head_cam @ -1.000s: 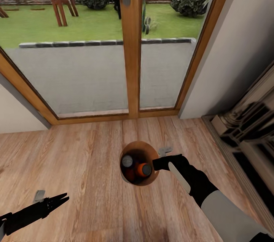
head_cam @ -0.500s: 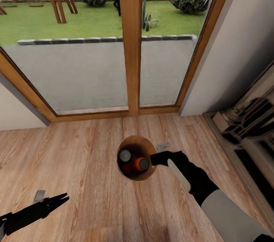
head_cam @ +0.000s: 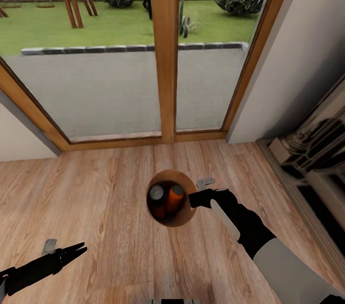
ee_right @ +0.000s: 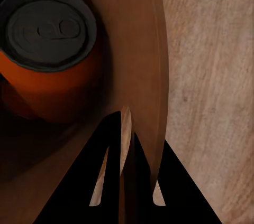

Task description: Put the three can of soda from the living room inside the tash can in the kitchen.

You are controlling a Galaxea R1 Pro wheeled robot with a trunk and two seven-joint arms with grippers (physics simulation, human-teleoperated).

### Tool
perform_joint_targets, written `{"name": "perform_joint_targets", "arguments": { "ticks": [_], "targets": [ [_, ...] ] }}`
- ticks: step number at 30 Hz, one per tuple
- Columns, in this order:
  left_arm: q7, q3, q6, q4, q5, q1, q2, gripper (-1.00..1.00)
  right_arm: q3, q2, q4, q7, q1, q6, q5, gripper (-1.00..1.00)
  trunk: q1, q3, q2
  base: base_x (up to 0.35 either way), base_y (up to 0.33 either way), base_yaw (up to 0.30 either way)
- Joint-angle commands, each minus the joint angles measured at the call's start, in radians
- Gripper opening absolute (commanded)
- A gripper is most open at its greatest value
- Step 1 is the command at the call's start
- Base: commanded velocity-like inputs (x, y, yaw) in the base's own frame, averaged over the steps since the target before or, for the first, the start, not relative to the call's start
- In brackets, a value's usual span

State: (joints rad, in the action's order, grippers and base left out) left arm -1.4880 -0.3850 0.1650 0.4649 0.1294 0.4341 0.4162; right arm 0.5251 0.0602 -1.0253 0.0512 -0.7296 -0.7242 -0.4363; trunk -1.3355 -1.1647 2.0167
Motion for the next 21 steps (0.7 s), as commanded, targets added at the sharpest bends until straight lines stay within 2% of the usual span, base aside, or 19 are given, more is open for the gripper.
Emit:
{"name": "perform_joint_targets", "arguments": {
  "ticks": [1,21],
  "targets": [
    [0.000,0.000,0.000,0.000,0.000,0.000,0.000,1.00,-0.001,0.000,-0.001,-0.005,0.000,0.002,-0.021,-1.00,-0.004,-0.003,0.007,0.000,0.000,0.000],
    [-0.001,0.000,0.000,0.000,0.001,0.000,0.000,1.00,-0.001,0.000,-0.001,-0.005,0.000,0.002,-0.021,-1.00,-0.081,-0.066,0.147,0.000,0.000,0.000]
  ]
}}
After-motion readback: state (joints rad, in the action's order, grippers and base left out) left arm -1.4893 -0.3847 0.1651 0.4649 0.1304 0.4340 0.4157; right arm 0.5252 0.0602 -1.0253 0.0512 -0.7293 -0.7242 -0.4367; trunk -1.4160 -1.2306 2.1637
